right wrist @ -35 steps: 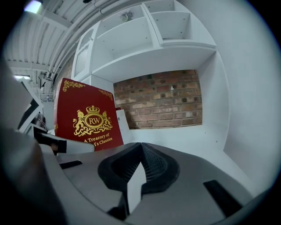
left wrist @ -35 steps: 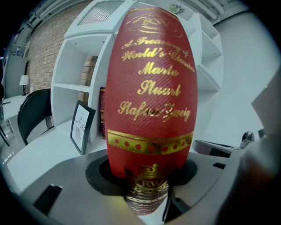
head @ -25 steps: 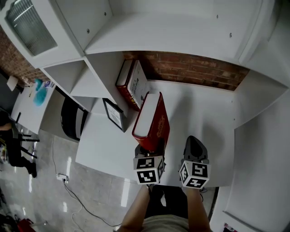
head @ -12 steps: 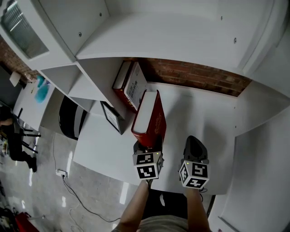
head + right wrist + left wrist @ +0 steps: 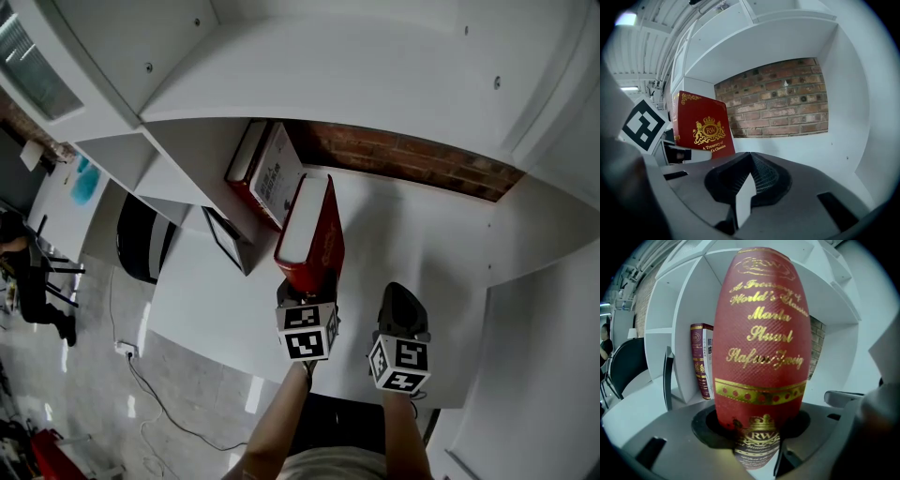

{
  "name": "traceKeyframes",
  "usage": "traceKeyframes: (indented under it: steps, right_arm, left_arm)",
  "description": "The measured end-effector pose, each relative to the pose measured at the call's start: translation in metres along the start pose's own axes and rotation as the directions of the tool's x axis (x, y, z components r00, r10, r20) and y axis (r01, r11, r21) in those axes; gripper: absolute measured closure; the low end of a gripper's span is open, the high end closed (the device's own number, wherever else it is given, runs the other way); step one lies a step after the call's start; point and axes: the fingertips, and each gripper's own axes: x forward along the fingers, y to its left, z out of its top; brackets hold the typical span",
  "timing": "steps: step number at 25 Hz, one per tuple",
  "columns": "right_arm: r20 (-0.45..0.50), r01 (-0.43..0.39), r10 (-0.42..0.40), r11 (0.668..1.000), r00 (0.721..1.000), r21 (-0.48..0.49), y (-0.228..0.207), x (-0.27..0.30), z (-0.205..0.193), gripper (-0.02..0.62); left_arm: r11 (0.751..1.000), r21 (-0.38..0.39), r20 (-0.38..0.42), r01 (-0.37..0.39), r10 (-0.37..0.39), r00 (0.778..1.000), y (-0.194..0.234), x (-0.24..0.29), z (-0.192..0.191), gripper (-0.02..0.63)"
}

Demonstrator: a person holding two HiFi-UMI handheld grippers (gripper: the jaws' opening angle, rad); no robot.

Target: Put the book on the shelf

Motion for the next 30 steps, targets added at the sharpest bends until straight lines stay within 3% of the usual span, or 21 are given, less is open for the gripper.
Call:
traceKeyframes:
  steps: [22, 30]
  right_arm:
    - [-0.025, 0.050, -0.050, 0.999, 0.998, 0.010, 0.013, 0.034, 0.003, 0.580]
    - [-0.050, 0.056, -0.055, 0.998, 0.997, 0.002, 0.014, 0.049, -0.001, 0.578]
  left_arm:
    - [0.997, 0.046, 0.003, 0.062, -0.062, 0.998, 0.015, 0.056, 0.022, 0.362]
    - [0.998, 0.061, -0.004, 0.036, -0.036, 0.999, 0.024, 0.076, 0.019, 0.362]
